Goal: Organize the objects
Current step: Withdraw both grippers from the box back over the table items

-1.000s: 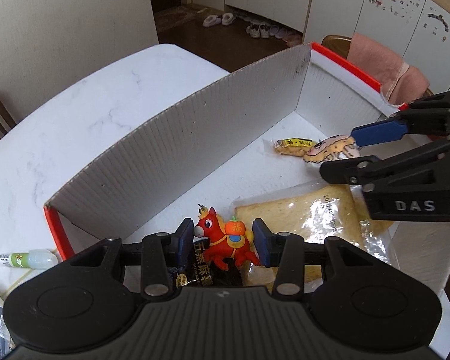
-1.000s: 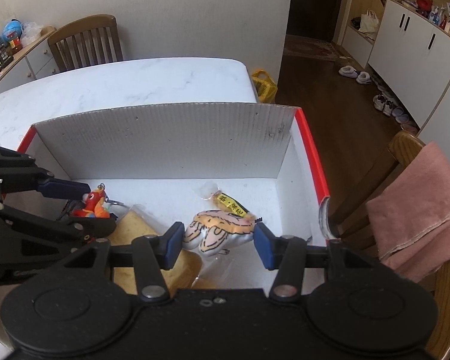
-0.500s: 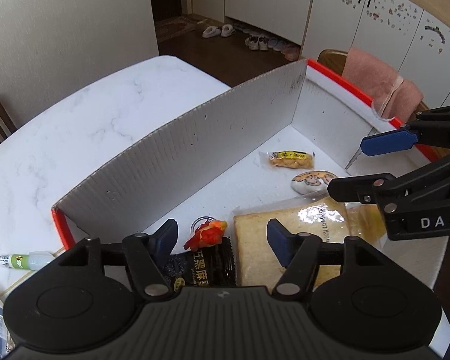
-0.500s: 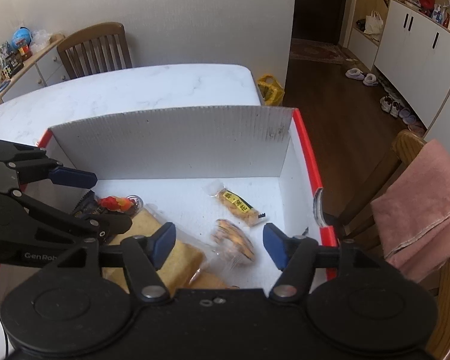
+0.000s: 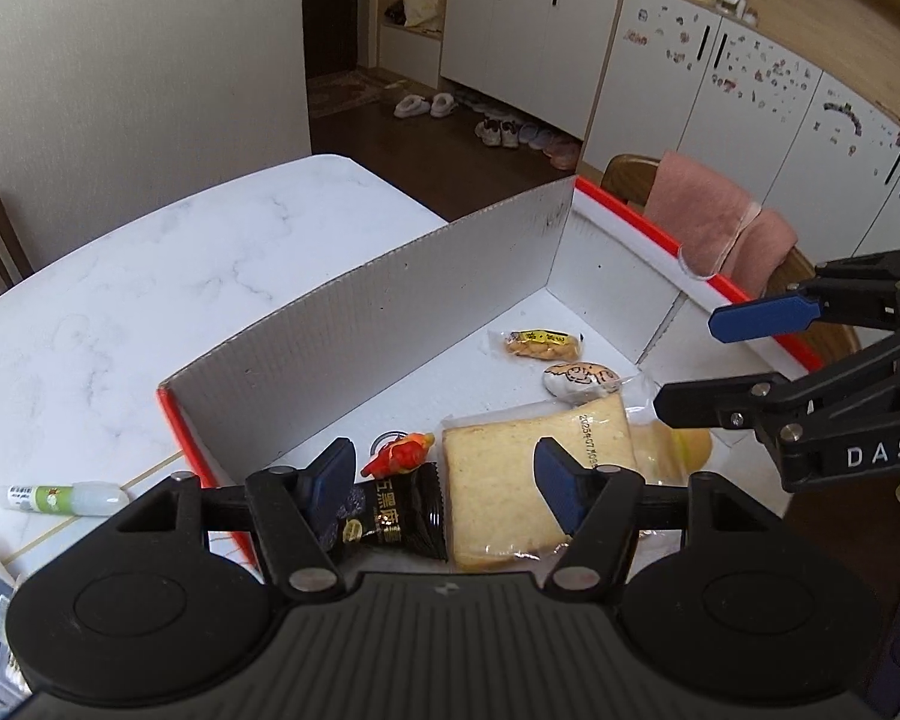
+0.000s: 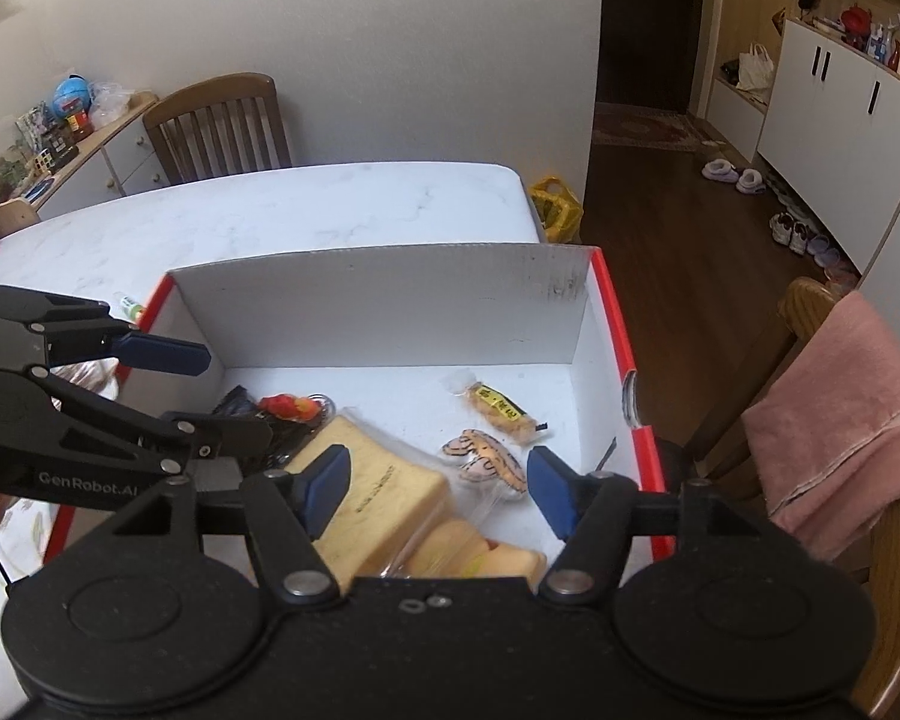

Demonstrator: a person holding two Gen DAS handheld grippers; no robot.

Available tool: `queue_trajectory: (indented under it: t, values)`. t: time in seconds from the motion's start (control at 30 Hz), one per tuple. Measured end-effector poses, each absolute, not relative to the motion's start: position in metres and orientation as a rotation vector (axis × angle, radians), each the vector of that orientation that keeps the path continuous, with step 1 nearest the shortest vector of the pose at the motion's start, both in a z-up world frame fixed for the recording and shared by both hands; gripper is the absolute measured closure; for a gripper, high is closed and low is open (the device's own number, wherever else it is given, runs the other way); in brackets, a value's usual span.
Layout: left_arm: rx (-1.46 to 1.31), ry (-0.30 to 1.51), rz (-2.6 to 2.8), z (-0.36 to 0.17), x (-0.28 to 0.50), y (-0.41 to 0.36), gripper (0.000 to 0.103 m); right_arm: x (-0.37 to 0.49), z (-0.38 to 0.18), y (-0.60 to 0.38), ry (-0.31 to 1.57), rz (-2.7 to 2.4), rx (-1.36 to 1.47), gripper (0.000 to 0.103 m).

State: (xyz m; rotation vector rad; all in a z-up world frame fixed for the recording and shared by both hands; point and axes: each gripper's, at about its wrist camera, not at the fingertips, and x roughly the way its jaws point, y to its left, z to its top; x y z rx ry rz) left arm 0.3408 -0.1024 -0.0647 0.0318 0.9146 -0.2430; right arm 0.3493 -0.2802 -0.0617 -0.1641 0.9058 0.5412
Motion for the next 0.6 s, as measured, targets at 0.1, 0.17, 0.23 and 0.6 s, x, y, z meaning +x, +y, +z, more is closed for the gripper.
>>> queue_trajectory:
  t: [0.1,0.17,0.23,0.6]
  values:
    - [0.019,0.896,-0.251,-0.057,0.332,-0.098,0.038,0.341,-0.055,-0.278,0.893,0.548,-0.170,0.038]
    - [0.016,0.885,-0.259,-0.053,0.326,-0.096,0.038,0.334,-0.051,-0.277,0.887,0.553,-0.169,0.035]
    - [0.015,0.877,-0.262,-0.049,0.319,-0.093,0.038,0.327,-0.048,-0.275,0.884,0.558,-0.169,0.031]
    - [-0.033,0.831,-0.292,-0.030,0.273,-0.068,0.029,0.291,-0.036,-0.259,0.859,0.556,-0.159,0.018]
